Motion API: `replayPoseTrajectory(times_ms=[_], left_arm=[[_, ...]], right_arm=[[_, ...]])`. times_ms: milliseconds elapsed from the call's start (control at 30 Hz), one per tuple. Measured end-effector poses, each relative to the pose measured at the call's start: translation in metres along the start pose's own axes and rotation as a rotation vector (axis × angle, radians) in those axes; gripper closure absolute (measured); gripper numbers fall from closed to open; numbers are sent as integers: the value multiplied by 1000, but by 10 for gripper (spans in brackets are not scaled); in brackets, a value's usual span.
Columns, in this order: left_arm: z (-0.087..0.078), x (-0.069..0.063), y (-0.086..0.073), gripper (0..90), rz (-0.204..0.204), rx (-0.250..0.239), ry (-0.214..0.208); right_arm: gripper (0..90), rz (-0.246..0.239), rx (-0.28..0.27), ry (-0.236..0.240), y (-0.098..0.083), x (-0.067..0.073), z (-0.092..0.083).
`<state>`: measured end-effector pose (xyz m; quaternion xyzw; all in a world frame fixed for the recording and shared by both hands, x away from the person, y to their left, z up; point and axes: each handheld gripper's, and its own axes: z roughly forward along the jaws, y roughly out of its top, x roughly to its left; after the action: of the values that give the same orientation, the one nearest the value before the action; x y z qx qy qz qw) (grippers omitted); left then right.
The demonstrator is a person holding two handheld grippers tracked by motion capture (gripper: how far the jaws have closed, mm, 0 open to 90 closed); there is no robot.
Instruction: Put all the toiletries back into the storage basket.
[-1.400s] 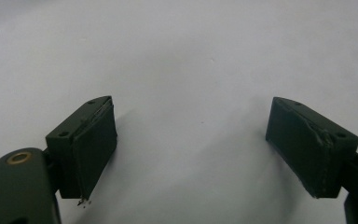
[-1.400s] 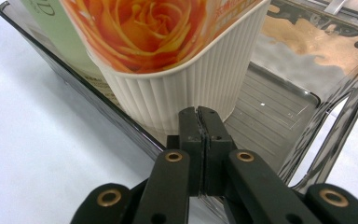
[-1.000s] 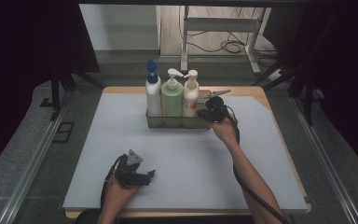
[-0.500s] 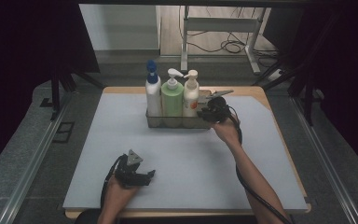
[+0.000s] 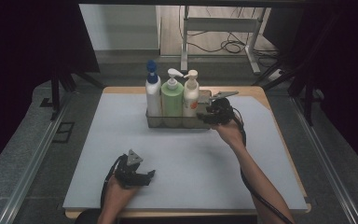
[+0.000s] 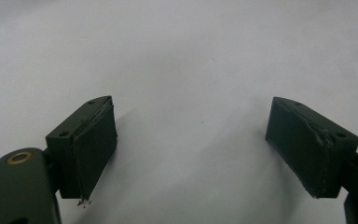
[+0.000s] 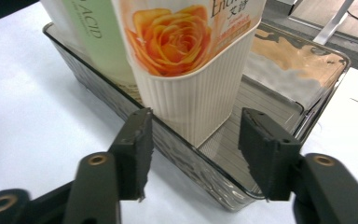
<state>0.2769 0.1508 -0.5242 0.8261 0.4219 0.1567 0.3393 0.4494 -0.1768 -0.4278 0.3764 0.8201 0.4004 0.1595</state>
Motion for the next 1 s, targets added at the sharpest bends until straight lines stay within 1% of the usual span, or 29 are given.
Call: replayPoseTrajectory(times_ms=[100, 233, 367, 733, 933, 1000], left_arm=[[0, 0, 0, 159, 0, 0, 0], [0, 0, 0, 159, 0, 0, 0], [0, 0, 0, 159, 0, -2, 0], [0, 0, 0, 160, 0, 0, 1], [0, 0, 0, 159, 1, 0, 1], [0, 0, 0, 159, 0, -1, 1]], right_arm=[[370, -10, -5, -1, -1, 2, -3], [324, -17, -7, 1, -2, 5, -8], [283, -36, 1, 3, -3, 7, -12], [187, -67, 2, 18, -9, 15, -23], [145, -83, 10, 28, -13, 20, -29], [144, -92, 12, 31, -15, 21, -31]])
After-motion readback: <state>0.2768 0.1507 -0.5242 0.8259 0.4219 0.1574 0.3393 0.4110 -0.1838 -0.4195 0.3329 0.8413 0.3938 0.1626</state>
